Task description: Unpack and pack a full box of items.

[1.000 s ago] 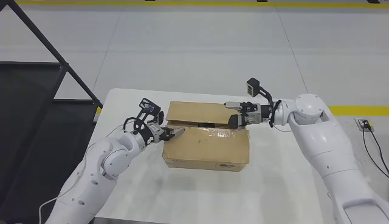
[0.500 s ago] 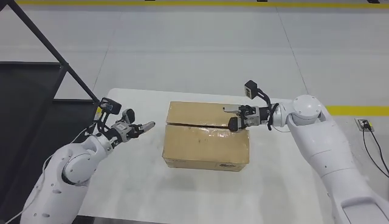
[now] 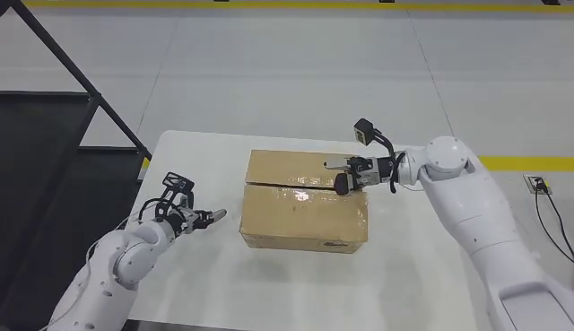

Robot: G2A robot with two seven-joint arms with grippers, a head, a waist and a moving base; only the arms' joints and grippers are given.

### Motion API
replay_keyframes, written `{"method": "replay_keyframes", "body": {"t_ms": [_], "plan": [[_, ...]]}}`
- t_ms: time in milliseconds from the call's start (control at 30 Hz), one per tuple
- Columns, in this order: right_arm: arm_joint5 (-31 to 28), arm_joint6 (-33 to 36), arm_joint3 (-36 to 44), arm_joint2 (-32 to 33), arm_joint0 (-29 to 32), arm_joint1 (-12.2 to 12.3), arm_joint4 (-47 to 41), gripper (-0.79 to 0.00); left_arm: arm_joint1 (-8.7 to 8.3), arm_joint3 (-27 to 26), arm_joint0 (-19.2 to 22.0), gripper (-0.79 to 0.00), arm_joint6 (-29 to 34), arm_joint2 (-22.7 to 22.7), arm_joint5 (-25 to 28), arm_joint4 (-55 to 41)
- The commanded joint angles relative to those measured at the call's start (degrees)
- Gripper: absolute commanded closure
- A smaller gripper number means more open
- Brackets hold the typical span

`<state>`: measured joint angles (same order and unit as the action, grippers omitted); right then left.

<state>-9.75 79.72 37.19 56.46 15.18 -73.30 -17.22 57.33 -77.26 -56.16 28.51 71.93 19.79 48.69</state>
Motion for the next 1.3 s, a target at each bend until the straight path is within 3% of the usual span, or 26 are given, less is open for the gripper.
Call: {"method": "replay_keyframes", "body": {"t_ms": [0,267,667,1000,1267], "plan": [[-0.07,0.04,-0.48,-0.19,-0.28,-0.1,-0.06,-0.785,0.36,1.53,1.21,-0.785,0.1,-1.58,1.39,-0.44],[-0.39,0.0,-2.25,-0.79,-1.41,-0.46,-0.12,-0.785,1.29,7.35,5.42,-0.785,0.49,-5.41,8.71,-0.73],[-0.81,0.36,-3.74,-1.4,-2.49,-0.81,-0.25,-0.785,3.78,14.64,10.66,-0.785,-2.79,-10.86,4.11,-0.16],[-1.27,0.88,-4.82,-2.02,-3.22,-1.21,-0.4,-0.785,5.09,17.85,11.42,-0.785,-8.43,-9.74,-2.5,-5.6],[-1.87,1.13,-5.55,-2.5,-3.8,-1.52,-0.33,-0.785,5.82,18.5,10.94,-0.785,-9.54,-8.56,-1.19,-12.62]]}}
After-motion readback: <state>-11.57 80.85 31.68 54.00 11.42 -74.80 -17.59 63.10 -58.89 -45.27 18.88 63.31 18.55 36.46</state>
